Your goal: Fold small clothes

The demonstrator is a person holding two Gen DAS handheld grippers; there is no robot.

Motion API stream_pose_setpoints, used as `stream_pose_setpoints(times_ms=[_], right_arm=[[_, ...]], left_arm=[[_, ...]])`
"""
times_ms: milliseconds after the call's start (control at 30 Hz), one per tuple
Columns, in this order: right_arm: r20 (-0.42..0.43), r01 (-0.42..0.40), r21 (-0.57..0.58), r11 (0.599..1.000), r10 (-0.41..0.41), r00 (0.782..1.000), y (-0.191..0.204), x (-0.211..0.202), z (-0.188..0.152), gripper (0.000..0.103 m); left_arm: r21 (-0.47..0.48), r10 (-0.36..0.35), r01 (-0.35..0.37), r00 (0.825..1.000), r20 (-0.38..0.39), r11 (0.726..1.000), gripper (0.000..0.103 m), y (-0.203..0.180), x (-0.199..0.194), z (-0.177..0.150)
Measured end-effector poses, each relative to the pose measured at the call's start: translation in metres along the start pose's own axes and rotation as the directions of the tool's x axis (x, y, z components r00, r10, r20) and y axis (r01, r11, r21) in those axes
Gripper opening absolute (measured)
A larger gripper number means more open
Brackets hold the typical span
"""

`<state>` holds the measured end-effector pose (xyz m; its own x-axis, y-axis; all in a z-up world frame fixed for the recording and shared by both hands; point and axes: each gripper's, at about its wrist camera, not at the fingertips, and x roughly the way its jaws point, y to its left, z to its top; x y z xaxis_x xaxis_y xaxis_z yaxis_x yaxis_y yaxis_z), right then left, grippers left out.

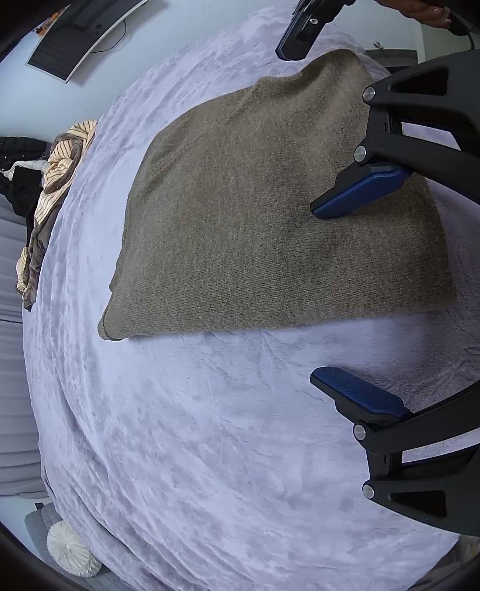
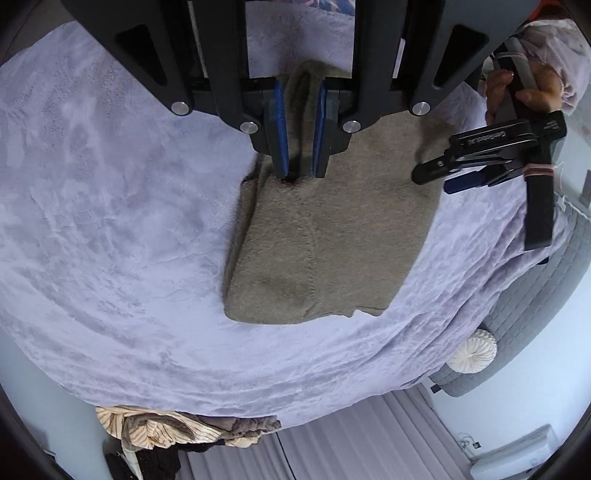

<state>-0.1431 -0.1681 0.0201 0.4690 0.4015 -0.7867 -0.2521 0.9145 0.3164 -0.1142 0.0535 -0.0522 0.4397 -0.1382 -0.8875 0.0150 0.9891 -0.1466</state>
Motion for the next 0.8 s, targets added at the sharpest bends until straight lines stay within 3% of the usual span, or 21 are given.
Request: stream_pose_setpoints(times_ms=[133, 233, 533, 667, 800], right_arm=[[-0.049, 0.01, -0.031, 0.999, -0.011, 0.999, 0.01, 0.013, -0.016, 0.013], [-0.103, 0.016, 0.014, 1.0, -0.015, 0.995, 0.0, 0.029, -0.028, 0.013], [-0.091, 0.005, 0.046, 0.999, -0.001, 0.996, -0.008, 0.016, -0.028, 0.013], [-0.059, 0.06, 0.078, 0.995, -0.056, 0.997, -0.016, -0.001, -0.021, 0.018], [-0.054, 0.056, 0.154, 0.987, -0.048, 0.997, -0.031, -0.01, -0.011, 0.023]], left_arm=[[-0.006, 0.002, -0.002, 1.0, -0.002, 1.0, 0.084, -0.001, 0.0, -0.003], [-0.011, 0.0, 0.0, 1.0, -0.006, 1.0, 0.084, -0.001, 0.0, -0.005], [-0.015, 0.012, -0.012, 1.0, -0.012, 1.0, 0.084, -0.002, -0.002, -0.007], [-0.008, 0.023, -0.023, 1.0, -0.014, 1.0, 0.084, -0.002, -0.005, -0.004], [-0.007, 0.036, -0.037, 0.999, -0.014, 0.999, 0.084, -0.004, -0.009, -0.001]])
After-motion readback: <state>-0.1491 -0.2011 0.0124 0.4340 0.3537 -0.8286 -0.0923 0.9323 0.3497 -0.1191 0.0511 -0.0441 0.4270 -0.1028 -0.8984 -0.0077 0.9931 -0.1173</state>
